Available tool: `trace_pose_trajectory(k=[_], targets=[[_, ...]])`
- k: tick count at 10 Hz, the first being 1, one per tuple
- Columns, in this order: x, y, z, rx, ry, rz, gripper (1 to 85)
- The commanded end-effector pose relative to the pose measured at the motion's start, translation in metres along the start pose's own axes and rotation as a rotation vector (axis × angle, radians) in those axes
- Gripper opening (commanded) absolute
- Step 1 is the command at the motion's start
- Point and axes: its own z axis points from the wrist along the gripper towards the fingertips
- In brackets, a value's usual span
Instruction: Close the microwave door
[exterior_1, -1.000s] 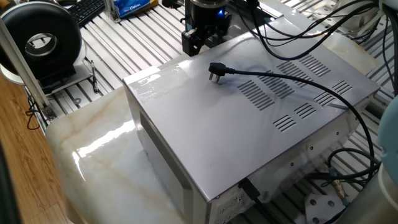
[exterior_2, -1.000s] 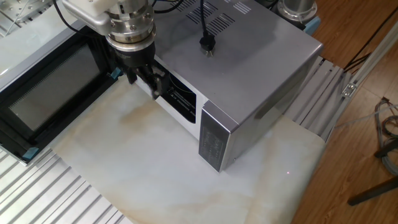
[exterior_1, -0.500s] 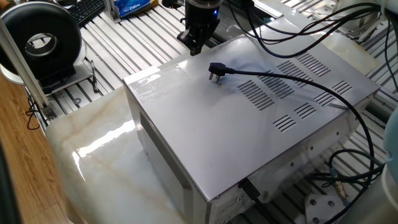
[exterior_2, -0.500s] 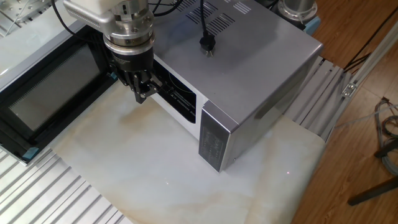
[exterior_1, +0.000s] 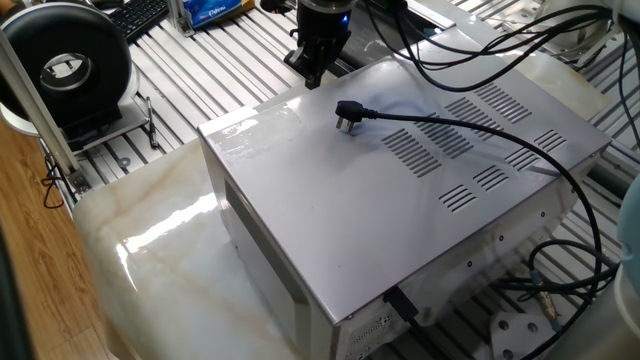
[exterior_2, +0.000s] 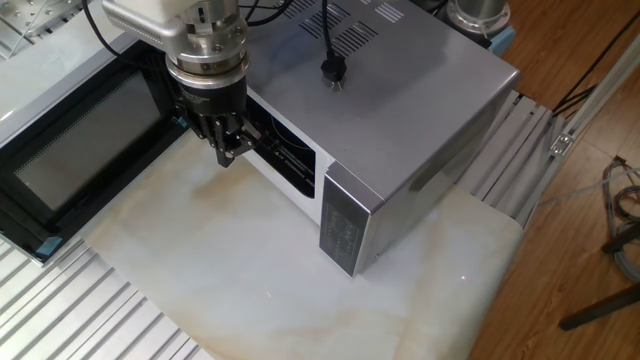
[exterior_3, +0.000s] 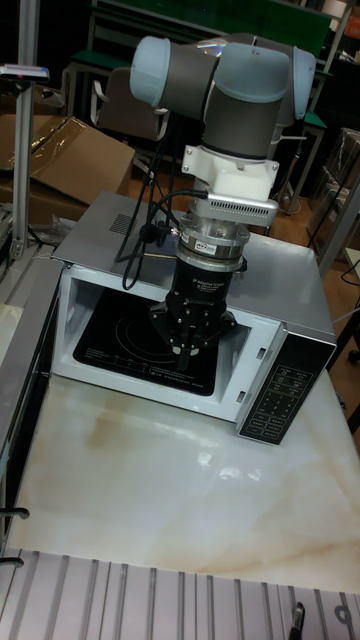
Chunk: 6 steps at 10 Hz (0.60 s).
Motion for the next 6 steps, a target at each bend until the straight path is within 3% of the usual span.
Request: trace_pose_trajectory(k=[1, 6], targets=[[-0.0015, 0.0030, -0.0014, -0.015, -0.006, 0.016, 1.0], [-0.0016, 0.0046, -0.0001, -0.024, -0.010, 0.017, 1.0]])
